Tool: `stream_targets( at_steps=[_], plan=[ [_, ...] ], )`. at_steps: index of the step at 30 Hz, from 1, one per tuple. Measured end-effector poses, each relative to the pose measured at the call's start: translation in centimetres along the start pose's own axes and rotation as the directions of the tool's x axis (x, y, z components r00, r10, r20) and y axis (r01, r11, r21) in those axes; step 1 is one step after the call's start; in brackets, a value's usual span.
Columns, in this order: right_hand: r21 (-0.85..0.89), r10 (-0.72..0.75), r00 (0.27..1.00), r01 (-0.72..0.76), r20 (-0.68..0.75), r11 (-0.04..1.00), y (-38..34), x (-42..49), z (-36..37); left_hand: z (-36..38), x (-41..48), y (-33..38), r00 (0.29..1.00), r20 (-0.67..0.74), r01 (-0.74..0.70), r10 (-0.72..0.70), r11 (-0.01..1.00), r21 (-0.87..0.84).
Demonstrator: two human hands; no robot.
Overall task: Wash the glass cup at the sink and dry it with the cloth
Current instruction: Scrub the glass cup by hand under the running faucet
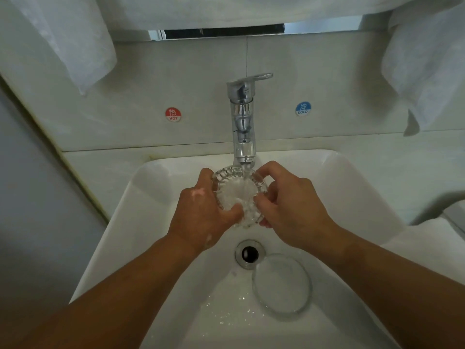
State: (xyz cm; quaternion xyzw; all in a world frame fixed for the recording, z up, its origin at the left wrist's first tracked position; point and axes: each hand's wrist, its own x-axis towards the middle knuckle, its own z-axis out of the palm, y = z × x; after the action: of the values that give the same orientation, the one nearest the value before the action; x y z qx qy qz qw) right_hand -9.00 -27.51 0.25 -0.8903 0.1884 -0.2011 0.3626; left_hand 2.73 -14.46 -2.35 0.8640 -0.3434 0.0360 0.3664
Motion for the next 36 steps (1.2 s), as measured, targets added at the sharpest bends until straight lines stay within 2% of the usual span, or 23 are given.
stream_targets(
  at_steps=[9,14,21,28,32,34,36],
  plan=[
    [-0.021,-0.028,1.0,0.027,-0.01,0.999,-0.1,0.0,-0.2,-0.1,0.1,0.0,1.0,-0.02,0.014,-0.013,0.999,0.046],
    [-0.024,-0.011,1.0,0.011,0.005,1.0,0.0,-0.1,0.2,-0.1,0.0,-0.6,0.998,0.017,-0.062,0.06,0.981,0.186],
    [0.06,0.015,1.0,-0.016,0.008,0.998,0.1,0.0,0.0,-0.4,-0.5,0.1,0.999,0.052,0.003,-0.003,1.0,-0.007],
    [0.131,0.025,1.0,-0.026,0.009,0.991,0.1,0.2,0.2,-0.2,-0.7,0.3,0.999,-0.047,0.018,-0.018,1.0,0.007],
    [0.186,0.08,0.997,-0.08,0.012,0.979,0.8,0.5,0.3,-0.5,-0.7,0.1,1.0,0.016,-0.003,0.004,1.0,-0.031],
    [0.224,0.124,0.992,-0.128,0.032,0.966,1.1,0.6,0.6,-0.5,-0.8,-0.2,0.998,0.035,0.051,-0.048,0.993,-0.105],
    [0.316,0.166,0.985,-0.173,0.05,0.933,1.2,0.8,1.0,-0.6,-1.2,-0.1,0.979,0.111,0.195,-0.169,0.933,-0.302]
  ],
)
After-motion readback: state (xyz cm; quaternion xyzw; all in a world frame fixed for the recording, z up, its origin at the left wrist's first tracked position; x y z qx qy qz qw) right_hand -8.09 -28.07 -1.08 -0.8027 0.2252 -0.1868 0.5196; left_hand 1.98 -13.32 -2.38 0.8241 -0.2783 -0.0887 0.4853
